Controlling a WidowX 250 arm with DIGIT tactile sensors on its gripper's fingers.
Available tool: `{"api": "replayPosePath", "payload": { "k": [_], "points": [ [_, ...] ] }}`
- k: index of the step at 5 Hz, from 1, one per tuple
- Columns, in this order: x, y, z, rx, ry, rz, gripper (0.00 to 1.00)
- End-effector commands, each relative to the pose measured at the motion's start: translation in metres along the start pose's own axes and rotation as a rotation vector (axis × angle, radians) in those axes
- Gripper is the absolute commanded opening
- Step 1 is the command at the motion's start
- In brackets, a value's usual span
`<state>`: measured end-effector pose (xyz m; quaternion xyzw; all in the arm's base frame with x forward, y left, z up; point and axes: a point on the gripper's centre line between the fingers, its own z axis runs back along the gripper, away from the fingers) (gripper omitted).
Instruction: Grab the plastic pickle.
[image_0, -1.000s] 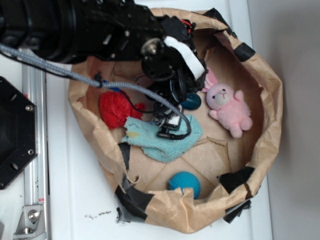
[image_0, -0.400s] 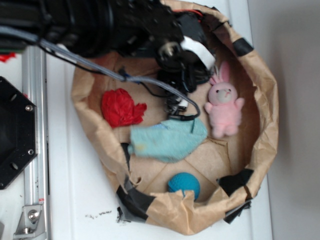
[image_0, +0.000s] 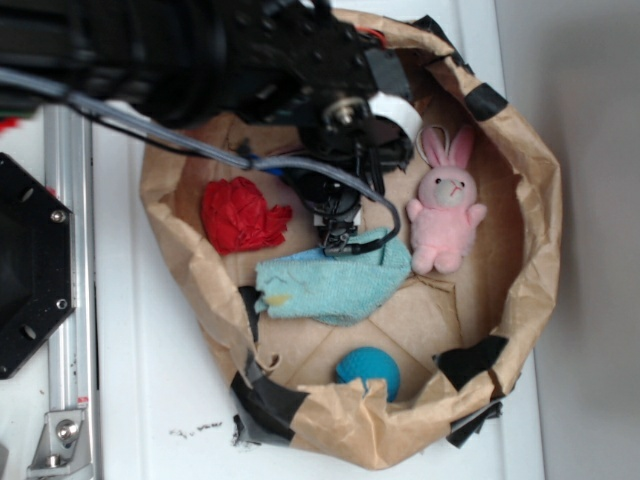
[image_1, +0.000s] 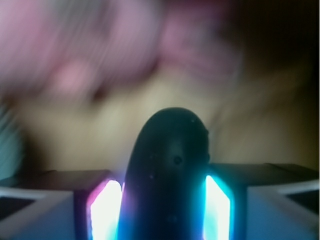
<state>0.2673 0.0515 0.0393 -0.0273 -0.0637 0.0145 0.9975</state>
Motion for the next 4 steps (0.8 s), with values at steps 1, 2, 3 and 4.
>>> {"api": "replayPosePath", "payload": {
  "k": [1, 2, 3, 4],
  "points": [
    [0.021, -0.029, 0.117, -0.034, -0.085, 0.055, 0.00],
    [0.024, -0.039, 0.137, -0.053, -0.061, 0.097, 0.00],
    [0.025, -0.041, 0.126, -0.032, -0.048, 0.132, 0.00],
    [0.031, -0.040, 0.113, -0.022, 0.020, 0.177, 0.00]
  ]
}}
